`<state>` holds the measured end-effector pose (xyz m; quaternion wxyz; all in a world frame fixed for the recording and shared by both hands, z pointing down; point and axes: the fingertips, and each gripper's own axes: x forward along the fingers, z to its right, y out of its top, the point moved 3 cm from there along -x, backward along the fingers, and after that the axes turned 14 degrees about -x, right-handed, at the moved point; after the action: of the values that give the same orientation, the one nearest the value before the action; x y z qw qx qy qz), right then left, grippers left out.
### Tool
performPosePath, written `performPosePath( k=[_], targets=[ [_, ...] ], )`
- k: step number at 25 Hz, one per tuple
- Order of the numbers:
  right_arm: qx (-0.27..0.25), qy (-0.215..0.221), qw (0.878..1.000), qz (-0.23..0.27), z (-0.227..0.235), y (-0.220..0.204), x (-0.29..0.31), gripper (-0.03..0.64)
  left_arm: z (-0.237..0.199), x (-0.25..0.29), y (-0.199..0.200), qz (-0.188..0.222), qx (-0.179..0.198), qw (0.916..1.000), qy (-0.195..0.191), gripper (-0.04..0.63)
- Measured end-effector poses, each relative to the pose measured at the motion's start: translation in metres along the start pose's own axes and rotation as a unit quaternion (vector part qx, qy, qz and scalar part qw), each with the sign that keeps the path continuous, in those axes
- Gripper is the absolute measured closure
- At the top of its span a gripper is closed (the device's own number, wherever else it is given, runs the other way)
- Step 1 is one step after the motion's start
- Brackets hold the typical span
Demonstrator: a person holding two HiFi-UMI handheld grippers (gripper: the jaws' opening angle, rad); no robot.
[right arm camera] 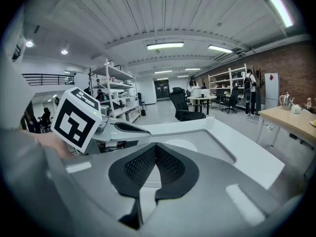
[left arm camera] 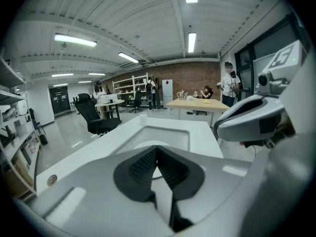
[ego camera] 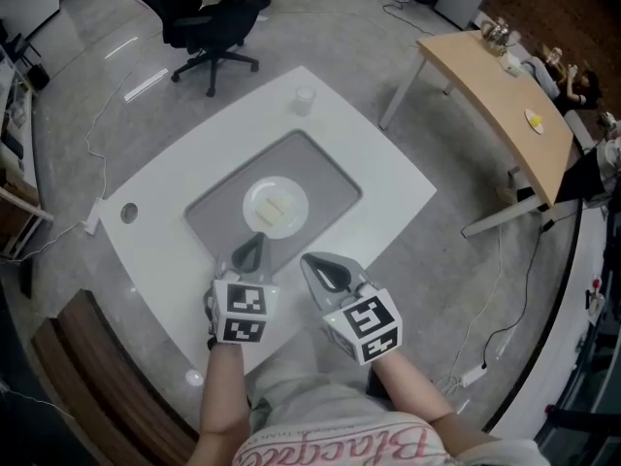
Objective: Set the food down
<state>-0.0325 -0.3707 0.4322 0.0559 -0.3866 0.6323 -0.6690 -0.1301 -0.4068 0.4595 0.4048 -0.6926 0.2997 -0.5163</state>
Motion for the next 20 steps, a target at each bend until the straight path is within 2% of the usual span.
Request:
performPosePath(
  k=[5,12,20],
  targets=[
    [-0.012,-0.002,0.999,0.034,-0.020,0.009,-0.026,0.617,0.015,-0.038,0.003,0.033,-0.001,0.9994,0.012,0.597],
    [-0.018,-0.018,0.998,0.053,-0.042,0.010,-0.063,0.617,0.039,-0.081,-0.004,0.051,-0.010,0.9985,0.017,0.595],
    [-0.035,-0.012,0.996,0.077,-0.073,0.018,-0.101,0.617,0.068,-0.130,-0.013,0.069,-0.016,0.9972,0.025,0.597]
  ],
)
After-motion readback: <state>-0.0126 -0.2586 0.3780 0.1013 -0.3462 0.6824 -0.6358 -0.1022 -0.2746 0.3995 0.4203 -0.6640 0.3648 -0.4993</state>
